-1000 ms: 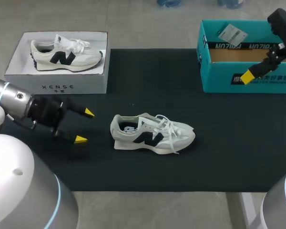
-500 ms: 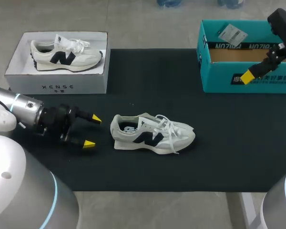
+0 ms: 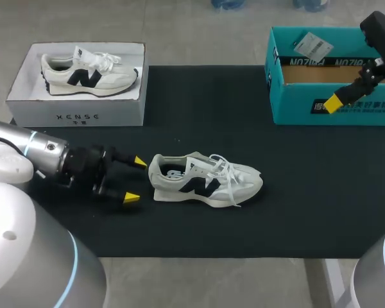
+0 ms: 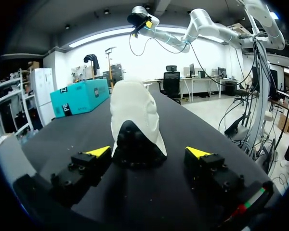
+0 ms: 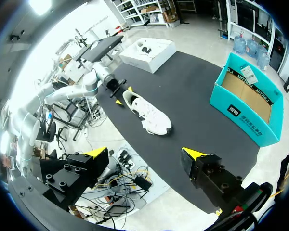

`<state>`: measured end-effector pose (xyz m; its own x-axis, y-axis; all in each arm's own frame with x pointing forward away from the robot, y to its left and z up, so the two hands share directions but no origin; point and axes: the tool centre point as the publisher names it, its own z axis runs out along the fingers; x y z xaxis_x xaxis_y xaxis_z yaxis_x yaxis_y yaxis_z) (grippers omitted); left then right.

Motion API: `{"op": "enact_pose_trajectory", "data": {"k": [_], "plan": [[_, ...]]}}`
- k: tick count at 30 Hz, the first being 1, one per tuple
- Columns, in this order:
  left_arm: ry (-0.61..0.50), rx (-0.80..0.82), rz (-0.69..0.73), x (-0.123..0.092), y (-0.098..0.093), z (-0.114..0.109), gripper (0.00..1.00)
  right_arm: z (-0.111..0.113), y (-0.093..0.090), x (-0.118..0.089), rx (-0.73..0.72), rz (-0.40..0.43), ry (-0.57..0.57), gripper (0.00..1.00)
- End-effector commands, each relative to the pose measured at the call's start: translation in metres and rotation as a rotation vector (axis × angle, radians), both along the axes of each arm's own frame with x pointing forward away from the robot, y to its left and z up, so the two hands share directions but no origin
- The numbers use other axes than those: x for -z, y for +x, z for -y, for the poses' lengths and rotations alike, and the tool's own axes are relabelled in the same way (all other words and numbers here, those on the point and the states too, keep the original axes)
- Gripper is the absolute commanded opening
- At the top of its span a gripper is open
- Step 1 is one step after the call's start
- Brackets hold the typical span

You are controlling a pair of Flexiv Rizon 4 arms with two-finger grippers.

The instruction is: Take the shoe out of the shoebox, open the shoe tongue, remove and reinsert the insole, then place the shoe into the shoebox

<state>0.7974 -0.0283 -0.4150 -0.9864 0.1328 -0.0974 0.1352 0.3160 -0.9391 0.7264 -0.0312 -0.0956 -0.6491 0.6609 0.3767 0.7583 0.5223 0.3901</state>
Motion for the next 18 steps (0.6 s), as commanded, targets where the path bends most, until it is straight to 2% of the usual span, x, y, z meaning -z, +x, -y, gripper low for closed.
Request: {"op": "enact_pose_trajectory", "data": {"k": [1, 18], "plan": [[0.010, -0.017, 0.010, 0.000, -0.003, 0.007, 1.00, -0.001, 0.002, 0.000, -0.002, -0.004, -0.002, 1.00], [0.020, -0.033, 0.021, 0.010, 0.001, 0.038, 1.00, -0.001, 0.002, 0.000, -0.002, -0.004, -0.002, 1.00]]}}
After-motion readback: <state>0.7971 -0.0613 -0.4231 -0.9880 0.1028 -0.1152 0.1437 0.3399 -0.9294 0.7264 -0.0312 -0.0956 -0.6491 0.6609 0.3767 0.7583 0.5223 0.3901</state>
